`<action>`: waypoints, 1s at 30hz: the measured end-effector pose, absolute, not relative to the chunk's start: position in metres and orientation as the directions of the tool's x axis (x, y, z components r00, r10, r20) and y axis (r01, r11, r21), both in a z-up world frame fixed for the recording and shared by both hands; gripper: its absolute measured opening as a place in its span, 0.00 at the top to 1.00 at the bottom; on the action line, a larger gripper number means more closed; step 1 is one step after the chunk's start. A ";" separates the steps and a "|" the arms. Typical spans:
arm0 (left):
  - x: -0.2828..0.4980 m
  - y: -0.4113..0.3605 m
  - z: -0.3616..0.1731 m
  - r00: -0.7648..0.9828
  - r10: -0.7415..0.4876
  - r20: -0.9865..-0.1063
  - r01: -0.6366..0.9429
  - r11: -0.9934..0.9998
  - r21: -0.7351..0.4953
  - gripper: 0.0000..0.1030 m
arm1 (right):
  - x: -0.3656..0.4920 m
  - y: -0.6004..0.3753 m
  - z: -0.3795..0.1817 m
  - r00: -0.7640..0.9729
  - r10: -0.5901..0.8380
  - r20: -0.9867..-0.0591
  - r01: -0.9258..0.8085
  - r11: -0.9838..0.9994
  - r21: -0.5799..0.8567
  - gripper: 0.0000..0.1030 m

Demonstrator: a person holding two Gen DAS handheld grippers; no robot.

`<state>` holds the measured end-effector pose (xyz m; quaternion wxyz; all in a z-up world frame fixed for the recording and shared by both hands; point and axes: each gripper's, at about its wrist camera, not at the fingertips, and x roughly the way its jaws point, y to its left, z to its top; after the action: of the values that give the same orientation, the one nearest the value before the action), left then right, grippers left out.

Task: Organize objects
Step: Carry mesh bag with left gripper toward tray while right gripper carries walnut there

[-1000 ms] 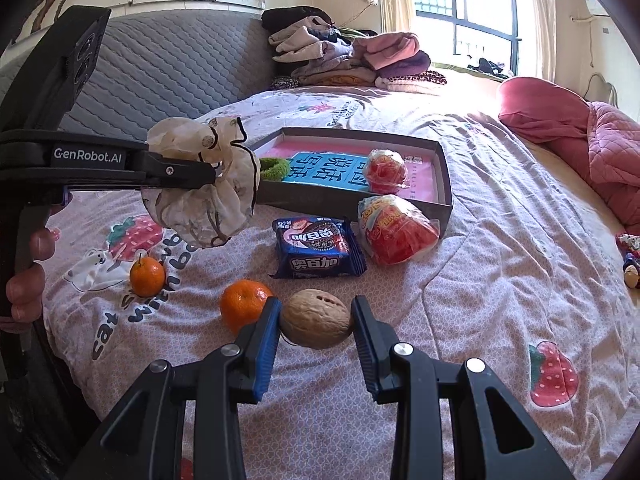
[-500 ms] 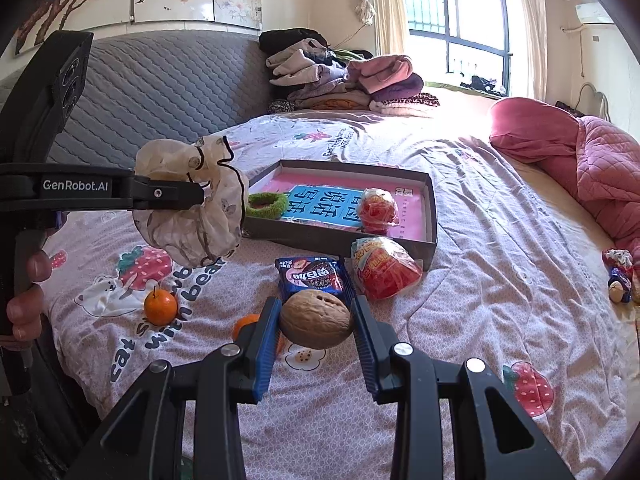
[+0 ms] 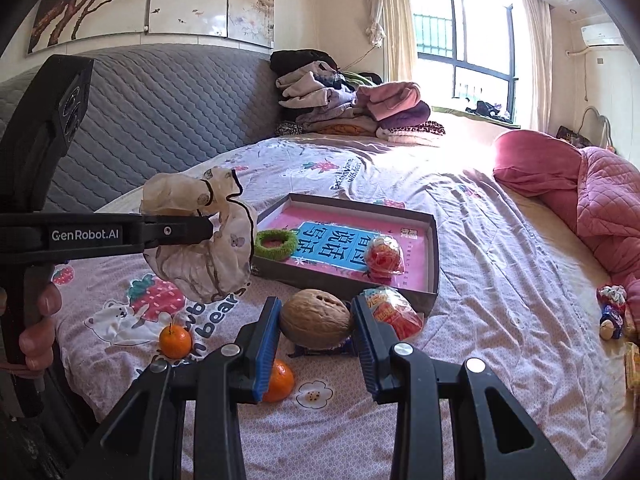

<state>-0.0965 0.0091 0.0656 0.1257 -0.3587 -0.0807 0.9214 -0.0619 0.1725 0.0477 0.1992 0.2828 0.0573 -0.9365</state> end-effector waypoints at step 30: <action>-0.170 -0.008 0.092 -0.754 0.241 -0.611 -0.145 -0.968 -0.203 0.84 | -0.128 0.149 0.086 -0.793 -0.364 -0.489 0.446 -0.893 -0.060 0.65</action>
<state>-0.1695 -0.0077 0.0924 0.1033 -0.3349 -0.0719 0.9338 -0.1279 0.1493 0.0858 0.2148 0.2394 0.0862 -0.9429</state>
